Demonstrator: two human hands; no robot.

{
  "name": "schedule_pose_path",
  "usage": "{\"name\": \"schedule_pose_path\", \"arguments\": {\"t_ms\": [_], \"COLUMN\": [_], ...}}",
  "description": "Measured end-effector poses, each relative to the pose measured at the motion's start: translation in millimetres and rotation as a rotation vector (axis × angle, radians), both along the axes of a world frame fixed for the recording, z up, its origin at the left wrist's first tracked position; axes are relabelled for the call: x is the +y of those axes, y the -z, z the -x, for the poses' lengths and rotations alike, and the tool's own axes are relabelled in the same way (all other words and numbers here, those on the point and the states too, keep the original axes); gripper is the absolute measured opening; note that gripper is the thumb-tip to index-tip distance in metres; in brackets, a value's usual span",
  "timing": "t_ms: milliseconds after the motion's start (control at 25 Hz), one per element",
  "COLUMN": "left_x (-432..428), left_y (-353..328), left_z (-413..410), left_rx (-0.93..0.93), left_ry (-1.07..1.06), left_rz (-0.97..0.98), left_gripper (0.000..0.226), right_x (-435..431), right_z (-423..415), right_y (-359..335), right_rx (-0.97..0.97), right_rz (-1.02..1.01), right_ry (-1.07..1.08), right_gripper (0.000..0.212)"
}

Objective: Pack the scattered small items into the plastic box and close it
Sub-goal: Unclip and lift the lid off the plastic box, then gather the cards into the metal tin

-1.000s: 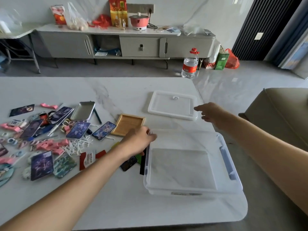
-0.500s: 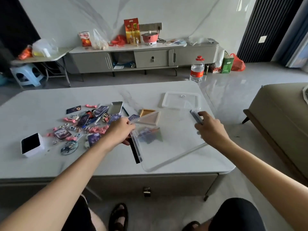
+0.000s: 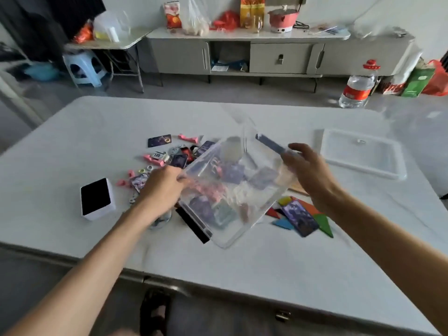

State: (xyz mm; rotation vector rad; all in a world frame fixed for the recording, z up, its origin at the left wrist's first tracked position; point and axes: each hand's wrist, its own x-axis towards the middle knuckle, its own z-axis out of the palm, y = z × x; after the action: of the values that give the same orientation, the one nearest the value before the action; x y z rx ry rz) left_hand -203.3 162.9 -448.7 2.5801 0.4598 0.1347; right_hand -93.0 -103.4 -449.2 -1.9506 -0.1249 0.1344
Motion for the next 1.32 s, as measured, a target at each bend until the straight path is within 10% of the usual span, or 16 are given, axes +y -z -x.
{"name": "schedule_pose_path", "arguments": {"t_ms": [320,520,720,960,1120,1320], "left_x": [128.3,189.0,240.0,338.3,379.1,395.3], "left_y": [-19.1,-6.1,-6.6,-16.5,9.6,44.0], "left_z": [-1.4,37.3,102.9,183.3,182.9,154.2], "left_rx": [0.084,-0.037,-0.198,-0.23,-0.186,-0.154], "left_ry": [-0.353,-0.395,-0.425,-0.604,-0.707,-0.736], "left_rz": [0.255,0.233,0.496,0.617,0.629,0.625], "left_gripper": [0.025,0.012,0.018,0.01,0.016,0.009], "right_x": [170.7,242.4,281.0,344.6,388.1,411.0], "right_z": [-12.3,49.9,119.4,162.2,144.8,121.8], "right_y": [-20.8,-3.9,-2.4,7.2,51.5,90.8], "right_rx": [0.145,-0.129,-0.136,-0.268,-0.391,-0.563], "right_rz": [-0.168,0.076,0.009,0.613,0.84,0.935], "right_ry": [-0.151,-0.336,-0.331,-0.543,-0.722,-0.707], "right_gripper": [0.048,0.02,0.034,0.028,0.049,0.024]}}
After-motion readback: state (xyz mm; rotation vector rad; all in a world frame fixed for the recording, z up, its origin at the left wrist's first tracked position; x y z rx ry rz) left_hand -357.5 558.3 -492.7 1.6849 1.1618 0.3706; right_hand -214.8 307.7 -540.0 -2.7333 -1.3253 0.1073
